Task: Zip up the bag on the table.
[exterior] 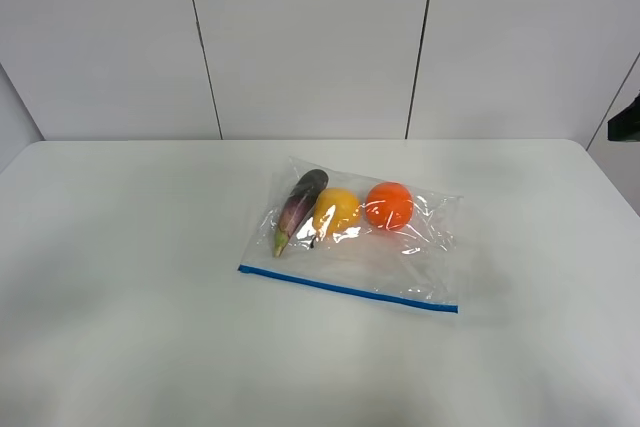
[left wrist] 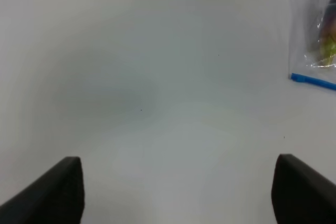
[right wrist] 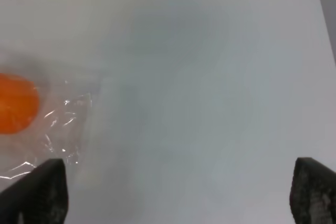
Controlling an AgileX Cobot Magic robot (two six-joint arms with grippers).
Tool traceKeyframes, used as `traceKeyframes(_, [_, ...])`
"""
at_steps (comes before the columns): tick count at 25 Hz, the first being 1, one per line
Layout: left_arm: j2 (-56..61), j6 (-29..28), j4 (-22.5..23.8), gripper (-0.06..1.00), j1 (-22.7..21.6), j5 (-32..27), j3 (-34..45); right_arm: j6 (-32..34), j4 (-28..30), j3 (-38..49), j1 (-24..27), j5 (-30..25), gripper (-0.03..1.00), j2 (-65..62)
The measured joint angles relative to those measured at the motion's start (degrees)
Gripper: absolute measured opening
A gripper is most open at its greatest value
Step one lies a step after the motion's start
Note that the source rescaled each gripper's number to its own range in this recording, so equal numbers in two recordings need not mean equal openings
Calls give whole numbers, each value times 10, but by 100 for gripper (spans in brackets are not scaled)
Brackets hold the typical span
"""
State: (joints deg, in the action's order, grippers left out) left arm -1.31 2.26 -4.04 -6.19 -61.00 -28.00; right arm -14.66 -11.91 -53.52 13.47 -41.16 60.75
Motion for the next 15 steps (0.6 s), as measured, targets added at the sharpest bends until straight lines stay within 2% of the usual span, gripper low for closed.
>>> traceKeyframes(15, [0,0,0,85,0,0,0,10,-12,0,0,-71,100,-143])
